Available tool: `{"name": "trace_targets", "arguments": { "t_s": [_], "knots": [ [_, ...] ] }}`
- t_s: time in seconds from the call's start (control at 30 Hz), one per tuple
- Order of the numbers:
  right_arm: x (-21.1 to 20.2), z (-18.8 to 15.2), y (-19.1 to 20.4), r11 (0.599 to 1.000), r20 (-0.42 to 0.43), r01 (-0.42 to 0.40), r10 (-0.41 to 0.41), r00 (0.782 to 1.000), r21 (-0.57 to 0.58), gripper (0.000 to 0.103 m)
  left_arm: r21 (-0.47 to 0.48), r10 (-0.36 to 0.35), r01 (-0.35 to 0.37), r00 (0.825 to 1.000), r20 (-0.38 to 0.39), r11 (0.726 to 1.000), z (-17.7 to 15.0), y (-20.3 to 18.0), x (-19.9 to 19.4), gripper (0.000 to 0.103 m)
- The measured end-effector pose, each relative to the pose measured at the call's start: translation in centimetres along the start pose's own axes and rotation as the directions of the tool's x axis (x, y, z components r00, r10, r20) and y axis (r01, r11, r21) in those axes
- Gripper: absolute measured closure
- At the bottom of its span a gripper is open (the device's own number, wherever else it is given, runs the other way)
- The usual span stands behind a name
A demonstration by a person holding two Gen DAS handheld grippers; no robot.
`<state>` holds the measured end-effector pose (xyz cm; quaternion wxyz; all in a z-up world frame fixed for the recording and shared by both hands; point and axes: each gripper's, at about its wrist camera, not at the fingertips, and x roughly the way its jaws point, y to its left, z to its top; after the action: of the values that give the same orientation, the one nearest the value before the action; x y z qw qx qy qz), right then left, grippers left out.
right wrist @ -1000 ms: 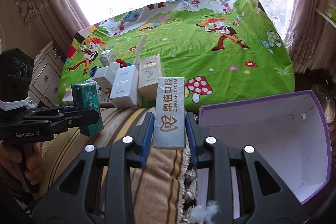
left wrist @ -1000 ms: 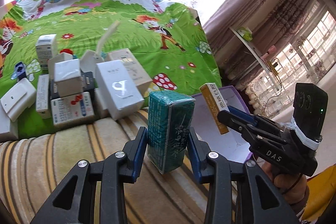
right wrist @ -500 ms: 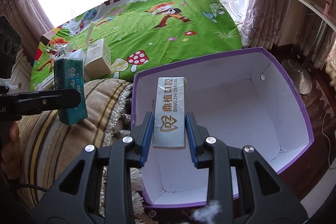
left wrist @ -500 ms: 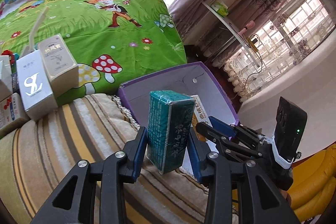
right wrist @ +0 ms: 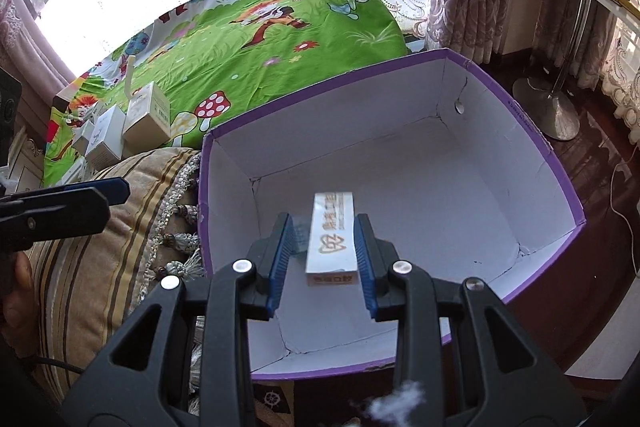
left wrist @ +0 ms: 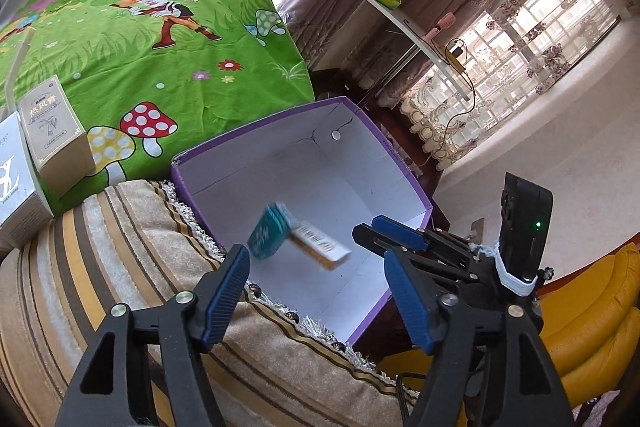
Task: Organize rigid objects
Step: 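Carry both boxes into the purple box and open both tools to release, then move both open tools back over the boxes on the bed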
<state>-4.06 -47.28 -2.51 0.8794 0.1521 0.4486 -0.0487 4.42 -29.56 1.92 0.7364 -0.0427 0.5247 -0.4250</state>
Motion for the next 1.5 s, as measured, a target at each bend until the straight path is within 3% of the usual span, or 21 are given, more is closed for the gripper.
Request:
{"name": "trace_targets", "arguments": {
  "t_s": [0.1, 0.17, 0.23, 0.27, 0.33, 0.43, 0.53, 0.63, 0.73, 1.17, 1.5],
  "knots": [
    [-0.3, 0.2, 0.3, 1.000, 0.013, 0.013, -0.013, 1.000, -0.003, 0.062, -0.004, -0.018, 0.018, 1.000, 0.013, 1.000, -0.2, -0.2, -0.3, 0.031],
    [-0.8, 0.4, 0.6, 0.999, 0.036, 0.036, -0.036, 0.999, -0.015, 0.040, 0.028, -0.018, 0.017, 0.999, 0.047, 0.999, -0.4, -0.6, -1.0, 0.027],
    [-1.4, 0.6, 0.9, 0.997, 0.073, 0.073, -0.071, 0.995, -0.024, 0.026, 0.066, -0.004, -0.001, 0.997, 0.078, 0.998, -0.6, -0.9, -2.0, 0.027],
    [-1.8, 0.8, 1.1, 0.996, 0.089, 0.081, -0.078, 0.993, -0.030, 0.025, 0.067, -0.007, 0.001, 0.996, 0.093, 0.998, -0.6, -0.8, -2.4, 0.027],
    [-2.1, 1.1, 1.5, 0.996, 0.095, 0.083, -0.079, 0.992, -0.036, 0.025, 0.051, -0.007, 0.002, 0.994, 0.111, 0.999, -0.6, -0.4, -3.3, 0.027],
    [-2.6, 1.5, 2.2, 0.996, 0.114, 0.082, -0.078, 0.990, -0.035, 0.025, 0.042, 0.073, -0.079, 0.989, 0.126, 0.996, -0.6, 0.5, -4.1, 0.027],
    [-3.0, 1.9, 3.1, 0.996, 0.127, 0.080, -0.074, 0.989, -0.037, 0.025, -0.008, 0.107, -0.107, 0.985, 0.139, 0.994, -0.6, 2.3, -5.3, 0.027],
    [-2.9, 2.2, 4.2, 0.998, 0.099, 0.036, -0.030, 0.995, -0.060, 0.025, -0.048, 0.132, -0.125, 0.975, 0.176, 0.991, -0.8, 4.1, -6.7, 0.027],
    [-2.7, 2.4, 5.9, 0.992, 0.083, 0.043, -0.033, 0.996, -0.120, 0.025, -0.074, 0.168, -0.156, 0.965, 0.203, 0.985, -1.2, 5.6, -8.1, 0.027],
    [-1.8, 3.2, 11.6, 0.972, 0.039, -0.063, 0.074, 0.996, -0.226, 0.025, -0.234, 0.234, -0.176, 0.940, 0.250, 0.956, -4.3, 12.8, -13.5, 0.027],
    [-0.7, 4.2, 15.4, 0.941, -0.021, -0.095, 0.093, 0.995, -0.326, 0.025, -0.335, 0.269, -0.176, 0.929, 0.255, 0.926, -5.5, 16.5, -15.2, 0.027]
  ]
}}
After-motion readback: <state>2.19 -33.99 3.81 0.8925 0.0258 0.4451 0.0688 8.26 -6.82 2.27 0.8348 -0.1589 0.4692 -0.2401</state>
